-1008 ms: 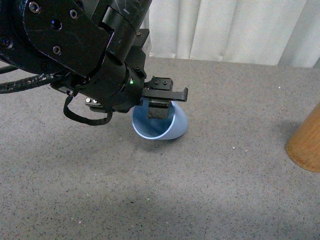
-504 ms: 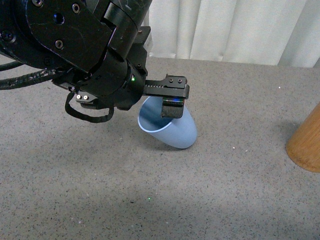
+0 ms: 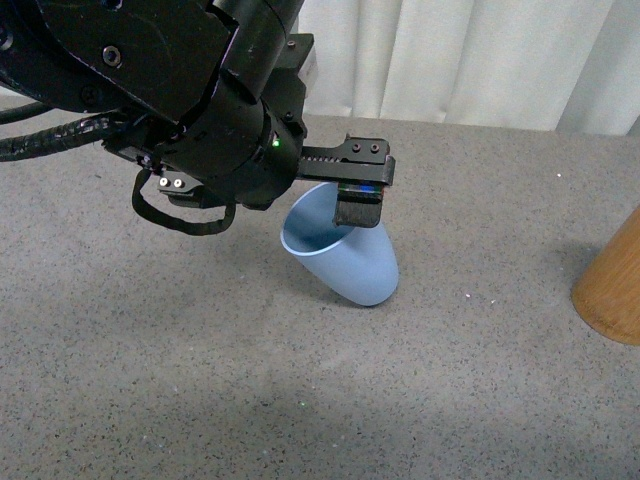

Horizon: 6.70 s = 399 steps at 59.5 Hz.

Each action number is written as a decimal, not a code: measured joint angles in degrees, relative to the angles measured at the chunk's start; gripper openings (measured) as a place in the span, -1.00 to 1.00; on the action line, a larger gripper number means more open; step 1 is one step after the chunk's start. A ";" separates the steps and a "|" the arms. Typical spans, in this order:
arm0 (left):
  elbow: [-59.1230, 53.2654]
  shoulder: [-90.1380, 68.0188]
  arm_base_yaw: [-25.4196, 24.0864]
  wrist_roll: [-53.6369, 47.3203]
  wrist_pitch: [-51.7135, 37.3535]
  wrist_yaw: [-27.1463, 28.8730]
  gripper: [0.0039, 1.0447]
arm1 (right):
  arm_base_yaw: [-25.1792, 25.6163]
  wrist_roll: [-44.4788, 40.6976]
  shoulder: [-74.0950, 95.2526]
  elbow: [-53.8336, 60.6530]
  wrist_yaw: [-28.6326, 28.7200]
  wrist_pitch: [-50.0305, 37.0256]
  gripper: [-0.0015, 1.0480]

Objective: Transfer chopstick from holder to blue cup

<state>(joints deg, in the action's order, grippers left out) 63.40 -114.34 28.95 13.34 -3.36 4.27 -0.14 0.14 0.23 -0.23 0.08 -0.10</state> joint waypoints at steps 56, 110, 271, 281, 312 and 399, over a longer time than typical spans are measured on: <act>-2.67 3.19 0.50 4.04 -2.73 0.98 0.88 | 0.00 0.02 0.00 0.00 0.00 0.00 0.81; -62.31 109.98 -28.85 -12.87 1.64 -4.33 -0.93 | 0.00 0.00 0.00 0.00 -0.17 0.02 0.81; -62.31 114.12 -28.85 -12.98 3.32 -4.28 0.88 | 4.11 16.02 109.31 -44.63 -7.78 -45.88 -0.77; -62.31 114.12 -28.85 -12.98 3.30 -4.26 0.88 | 3.76 15.19 102.73 -44.13 -6.86 -43.76 -0.77; -62.31 114.12 -28.85 -12.98 3.32 -4.28 0.88 | 6.01 17.92 89.05 -45.70 -2.95 -36.46 -0.77; -62.31 114.12 -28.85 -12.98 3.32 -4.28 0.88 | -18.99 30.25 104.06 -50.66 -11.32 -41.42 -0.77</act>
<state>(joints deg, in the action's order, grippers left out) 1.08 -0.23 0.10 0.36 -0.03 -0.01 -19.14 30.39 104.29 -50.89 -11.25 -41.52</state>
